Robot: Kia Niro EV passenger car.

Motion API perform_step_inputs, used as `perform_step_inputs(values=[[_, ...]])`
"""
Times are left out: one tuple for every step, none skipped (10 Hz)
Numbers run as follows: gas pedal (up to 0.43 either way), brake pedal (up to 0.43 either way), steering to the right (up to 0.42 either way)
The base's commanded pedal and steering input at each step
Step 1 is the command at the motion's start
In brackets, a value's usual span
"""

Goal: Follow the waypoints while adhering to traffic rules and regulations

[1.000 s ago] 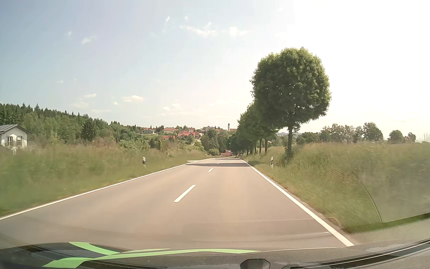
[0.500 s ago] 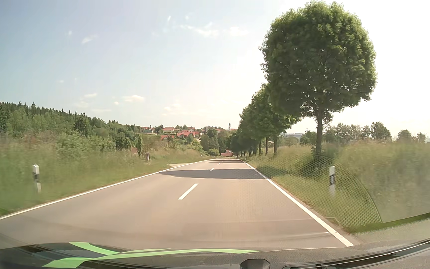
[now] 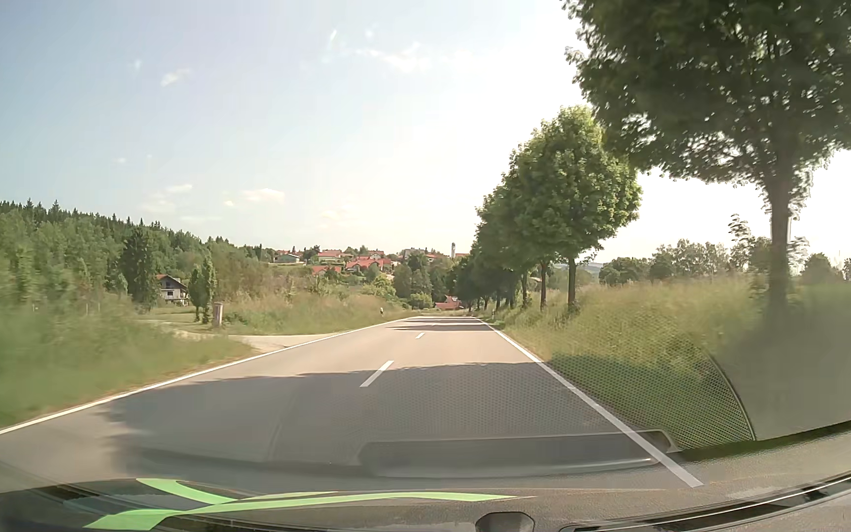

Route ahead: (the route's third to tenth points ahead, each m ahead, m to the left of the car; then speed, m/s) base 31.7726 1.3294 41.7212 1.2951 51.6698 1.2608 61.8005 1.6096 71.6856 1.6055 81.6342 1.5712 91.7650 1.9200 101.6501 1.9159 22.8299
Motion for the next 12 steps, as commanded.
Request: perform_step_inputs(values=[[0.000,0.000,0.002],[0.000,0.000,0.003],[0.000,0.000,0.002],[0.000,0.006,0.003],[0.000,0.037,0.002],[0.000,0.055,0.003],[0.000,0.061,0.002],[0.000,0.079,0.000],[0.000,0.098,-0.002],[0.000,0.122,-0.002],[0.000,0.134,-0.002],[0.000,0.140,-0.002]])
